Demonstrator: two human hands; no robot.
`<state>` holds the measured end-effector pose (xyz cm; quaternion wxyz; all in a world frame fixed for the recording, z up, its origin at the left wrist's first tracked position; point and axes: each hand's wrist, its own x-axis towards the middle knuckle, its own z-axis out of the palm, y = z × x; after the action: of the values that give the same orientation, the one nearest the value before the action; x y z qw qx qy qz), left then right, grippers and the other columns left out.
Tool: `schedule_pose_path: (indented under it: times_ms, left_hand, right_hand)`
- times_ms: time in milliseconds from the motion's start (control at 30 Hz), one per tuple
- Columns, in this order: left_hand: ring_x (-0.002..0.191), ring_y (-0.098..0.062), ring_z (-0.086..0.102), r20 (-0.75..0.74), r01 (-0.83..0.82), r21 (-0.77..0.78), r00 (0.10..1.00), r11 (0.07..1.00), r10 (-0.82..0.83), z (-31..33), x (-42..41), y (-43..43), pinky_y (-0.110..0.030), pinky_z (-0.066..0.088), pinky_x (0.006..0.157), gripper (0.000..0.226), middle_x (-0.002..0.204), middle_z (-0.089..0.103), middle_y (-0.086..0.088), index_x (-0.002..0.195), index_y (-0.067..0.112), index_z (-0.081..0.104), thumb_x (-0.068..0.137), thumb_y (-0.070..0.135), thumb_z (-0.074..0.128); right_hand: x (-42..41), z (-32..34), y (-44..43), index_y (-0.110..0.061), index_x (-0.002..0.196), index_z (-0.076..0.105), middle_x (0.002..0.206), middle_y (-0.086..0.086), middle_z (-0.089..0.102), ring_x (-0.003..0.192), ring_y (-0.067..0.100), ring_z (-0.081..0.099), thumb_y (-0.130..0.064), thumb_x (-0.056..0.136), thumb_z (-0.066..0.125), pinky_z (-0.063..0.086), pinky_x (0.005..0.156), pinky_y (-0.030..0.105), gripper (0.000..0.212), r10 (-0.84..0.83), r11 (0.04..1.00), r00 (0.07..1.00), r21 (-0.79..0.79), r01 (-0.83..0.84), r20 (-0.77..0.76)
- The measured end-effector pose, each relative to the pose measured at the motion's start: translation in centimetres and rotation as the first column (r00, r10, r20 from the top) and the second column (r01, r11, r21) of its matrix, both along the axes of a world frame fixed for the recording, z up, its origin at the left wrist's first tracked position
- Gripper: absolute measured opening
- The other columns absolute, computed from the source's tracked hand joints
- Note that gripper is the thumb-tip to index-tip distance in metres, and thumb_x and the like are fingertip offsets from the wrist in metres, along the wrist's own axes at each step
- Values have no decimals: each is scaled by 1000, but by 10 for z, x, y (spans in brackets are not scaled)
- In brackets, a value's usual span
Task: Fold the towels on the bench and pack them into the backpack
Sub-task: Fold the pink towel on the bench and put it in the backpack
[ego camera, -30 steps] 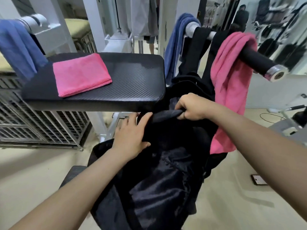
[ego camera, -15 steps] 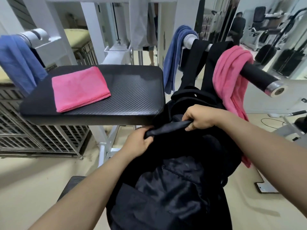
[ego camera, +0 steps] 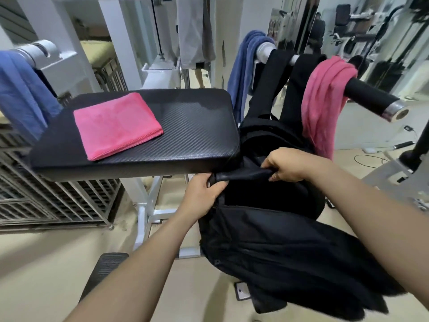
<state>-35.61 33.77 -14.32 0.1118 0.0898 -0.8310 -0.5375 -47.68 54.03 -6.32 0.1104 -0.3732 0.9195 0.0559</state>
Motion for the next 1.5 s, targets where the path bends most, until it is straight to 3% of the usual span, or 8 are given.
schedule_pose_path:
  times_ms: [267,400,633,867,1067,1267,1400,1500]
  left_hand:
    - [51,8,45,-93,14,131,996,991,-2,-2,-1,12,-20,37,54,20,49,54,20,64,18,68,83,12,71]
    - [63,10,58,-55,-52,163,997,985,62,1,-1,20,-17,46,61,5,62,66,21,84,15,75,83,13,71]
    - [90,-6,66,92,-109,112,991,988,99,8,4,23,-24,53,83,36,96,73,7,101,17,72,77,43,66]
    - [96,-30,67,94,-140,137,987,981,128,9,4,22,-31,54,82,33,99,70,-18,97,-1,66,78,26,68]
    - [57,6,54,73,-73,146,995,987,63,7,4,18,-12,44,60,10,60,62,21,89,20,72,80,22,73]
    - [68,3,55,39,-81,105,996,991,77,-11,-2,0,-16,44,67,11,79,60,9,87,16,59,85,9,68]
    - [52,10,48,20,-19,-21,1000,1000,20,-15,-2,2,-12,36,52,17,55,57,20,71,18,68,81,5,64]
    - [60,-3,58,15,-4,5,1000,1000,4,-18,-1,7,-25,45,57,17,75,69,7,98,18,74,83,13,70]
  right_hand:
    - [31,43,-16,-17,86,69,80,0,72,78,19,65,-42,84,66,53,75,32,24,-34,975,999,222,27,25]
    - [46,110,-101,-19,74,71,62,-8,69,60,-1,60,-39,91,57,49,69,19,30,141,945,990,-301,-129,20]
    - [28,78,-270,-31,152,18,159,8,19,145,33,15,-70,80,54,23,112,58,90,233,890,970,-417,-184,69]
    - [3,79,-310,-9,132,42,128,12,54,124,34,47,-38,77,73,43,101,49,70,-79,828,963,-521,207,257]
    - [10,95,-258,-1,112,61,103,14,70,94,30,69,1,72,76,58,84,43,43,214,498,668,-668,553,713]
    - [45,90,-62,-12,96,72,91,5,74,86,17,70,8,66,71,56,79,31,36,505,338,576,-761,553,643]
    - [69,47,31,-16,91,72,82,-5,75,76,4,69,23,68,69,55,72,20,45,159,514,806,-745,425,570]
    - [72,-14,59,-15,101,71,124,-9,61,122,13,54,8,71,70,44,103,32,37,-80,790,944,-558,255,319]
